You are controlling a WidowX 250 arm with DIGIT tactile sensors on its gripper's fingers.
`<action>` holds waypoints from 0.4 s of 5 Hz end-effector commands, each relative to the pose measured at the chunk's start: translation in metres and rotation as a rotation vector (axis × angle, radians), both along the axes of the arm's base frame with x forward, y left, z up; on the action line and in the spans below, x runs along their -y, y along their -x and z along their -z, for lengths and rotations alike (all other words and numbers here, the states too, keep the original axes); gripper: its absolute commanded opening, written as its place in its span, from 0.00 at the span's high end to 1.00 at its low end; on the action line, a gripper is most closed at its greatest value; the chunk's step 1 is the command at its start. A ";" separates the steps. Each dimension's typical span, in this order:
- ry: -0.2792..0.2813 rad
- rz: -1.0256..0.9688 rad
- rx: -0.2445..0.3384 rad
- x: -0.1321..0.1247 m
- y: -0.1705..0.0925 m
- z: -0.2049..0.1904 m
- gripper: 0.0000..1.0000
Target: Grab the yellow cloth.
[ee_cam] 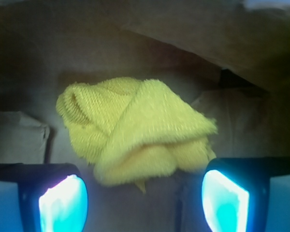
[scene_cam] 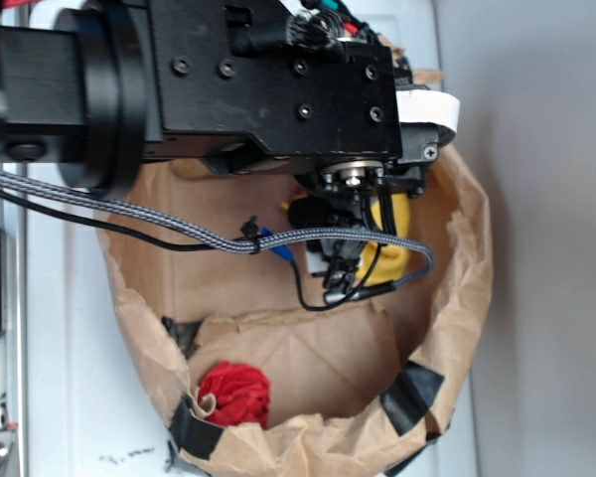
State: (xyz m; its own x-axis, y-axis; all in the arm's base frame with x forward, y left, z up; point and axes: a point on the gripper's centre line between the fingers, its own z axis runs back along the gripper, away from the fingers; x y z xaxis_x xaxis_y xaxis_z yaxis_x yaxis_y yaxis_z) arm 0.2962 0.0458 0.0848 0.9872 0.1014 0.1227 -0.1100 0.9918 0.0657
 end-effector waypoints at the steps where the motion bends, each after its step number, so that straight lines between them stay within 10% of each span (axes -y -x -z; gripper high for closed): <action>1: 0.021 -0.050 0.084 -0.017 -0.030 -0.010 0.00; 2: 0.020 -0.039 0.091 -0.016 -0.040 0.003 0.00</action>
